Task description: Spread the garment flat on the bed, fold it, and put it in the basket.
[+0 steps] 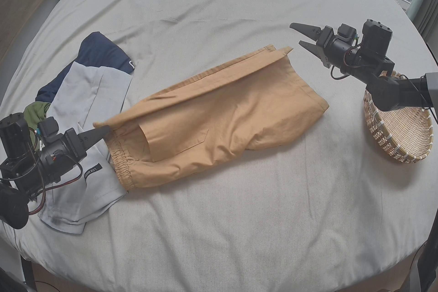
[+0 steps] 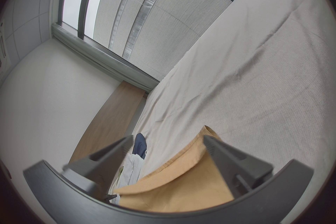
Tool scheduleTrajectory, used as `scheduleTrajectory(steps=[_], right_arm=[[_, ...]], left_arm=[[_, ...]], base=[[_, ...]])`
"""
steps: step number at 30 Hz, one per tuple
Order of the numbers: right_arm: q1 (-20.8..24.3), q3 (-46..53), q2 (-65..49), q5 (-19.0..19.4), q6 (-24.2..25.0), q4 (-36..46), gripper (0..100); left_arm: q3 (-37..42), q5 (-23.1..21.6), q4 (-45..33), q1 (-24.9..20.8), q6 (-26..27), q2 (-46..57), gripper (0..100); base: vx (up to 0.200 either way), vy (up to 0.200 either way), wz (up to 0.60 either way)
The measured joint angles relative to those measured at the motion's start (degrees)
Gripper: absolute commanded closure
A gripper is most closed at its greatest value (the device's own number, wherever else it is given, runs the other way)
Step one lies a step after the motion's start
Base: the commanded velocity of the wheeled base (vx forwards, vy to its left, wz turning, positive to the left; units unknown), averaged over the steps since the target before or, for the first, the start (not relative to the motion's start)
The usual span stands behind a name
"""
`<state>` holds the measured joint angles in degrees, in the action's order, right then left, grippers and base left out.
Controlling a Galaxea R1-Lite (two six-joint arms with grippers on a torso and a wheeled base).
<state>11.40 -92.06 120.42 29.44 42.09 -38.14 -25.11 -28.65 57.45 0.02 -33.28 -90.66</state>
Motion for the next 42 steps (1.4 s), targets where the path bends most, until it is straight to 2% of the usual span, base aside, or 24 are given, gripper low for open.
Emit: scheduleTrajectory(steps=[5,9,15,26,31,42], right_arm=[[-0.2,-2.1,1.4,-0.5,1.5,-0.1,0],[-0.9,0.8,-0.1,-0.6,1.9,0.0,0],[-1.9,14.3,-5.9,-0.5,2.0,-0.1,0],[-3.2,44.8,-19.8,0.4,1.9,-4.3,0],[-2.6,53.9,-24.0,0.3,1.9,-8.4,0],[-1.2,56.1,-20.7,-1.3,1.9,-15.1,0]], left_arm=[[0.3,3.4,2.6,0.3,-0.1,-2.8,0],[0.6,5.1,3.1,0.5,-0.2,-3.9,0],[1.6,6.1,3.5,0.0,-1.2,-4.0,0],[5.6,5.3,3.6,-7.0,-8.9,2.7,0],[10.0,5.0,3.7,-9.5,-11.2,7.1,0],[14.5,5.0,3.4,-11.2,-11.9,15.4,0]], base=[[0.000,0.000,0.00],[0.000,0.000,0.00],[0.000,0.000,0.00],[0.000,0.000,0.00],[0.000,0.000,0.00],[0.000,0.000,0.00]])
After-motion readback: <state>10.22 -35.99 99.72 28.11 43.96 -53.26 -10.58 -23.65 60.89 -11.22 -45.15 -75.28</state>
